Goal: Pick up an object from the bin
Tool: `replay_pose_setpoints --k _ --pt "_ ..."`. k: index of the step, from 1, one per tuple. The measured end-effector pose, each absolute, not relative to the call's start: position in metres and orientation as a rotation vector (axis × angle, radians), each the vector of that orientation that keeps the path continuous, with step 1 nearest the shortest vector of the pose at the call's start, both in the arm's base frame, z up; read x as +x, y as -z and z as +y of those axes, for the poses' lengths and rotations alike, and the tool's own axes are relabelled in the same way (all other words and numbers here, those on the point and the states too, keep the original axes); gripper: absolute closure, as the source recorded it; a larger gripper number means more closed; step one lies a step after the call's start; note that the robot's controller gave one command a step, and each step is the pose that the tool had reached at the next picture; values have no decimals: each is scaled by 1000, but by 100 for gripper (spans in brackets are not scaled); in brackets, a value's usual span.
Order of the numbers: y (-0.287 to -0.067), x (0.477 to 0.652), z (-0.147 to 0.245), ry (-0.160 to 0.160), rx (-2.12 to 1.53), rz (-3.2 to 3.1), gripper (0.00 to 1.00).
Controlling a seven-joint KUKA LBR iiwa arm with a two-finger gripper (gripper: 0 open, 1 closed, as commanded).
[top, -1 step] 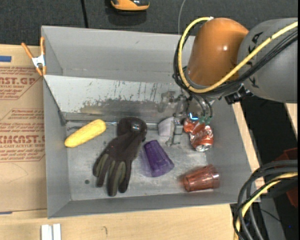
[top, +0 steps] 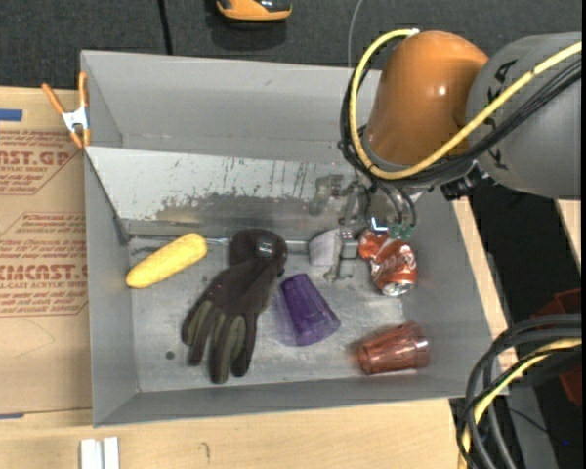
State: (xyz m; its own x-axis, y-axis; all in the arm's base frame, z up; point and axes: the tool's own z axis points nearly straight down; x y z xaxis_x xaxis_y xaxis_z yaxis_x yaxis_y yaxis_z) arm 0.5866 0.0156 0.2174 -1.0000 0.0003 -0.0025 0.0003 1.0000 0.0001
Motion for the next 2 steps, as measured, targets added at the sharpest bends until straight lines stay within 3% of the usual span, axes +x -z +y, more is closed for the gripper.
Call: replay_pose_setpoints --k 1,2 --pt "-164 587 28 1 -55 3132 0" --pt "-127 582 56 -1 69 3141 0"
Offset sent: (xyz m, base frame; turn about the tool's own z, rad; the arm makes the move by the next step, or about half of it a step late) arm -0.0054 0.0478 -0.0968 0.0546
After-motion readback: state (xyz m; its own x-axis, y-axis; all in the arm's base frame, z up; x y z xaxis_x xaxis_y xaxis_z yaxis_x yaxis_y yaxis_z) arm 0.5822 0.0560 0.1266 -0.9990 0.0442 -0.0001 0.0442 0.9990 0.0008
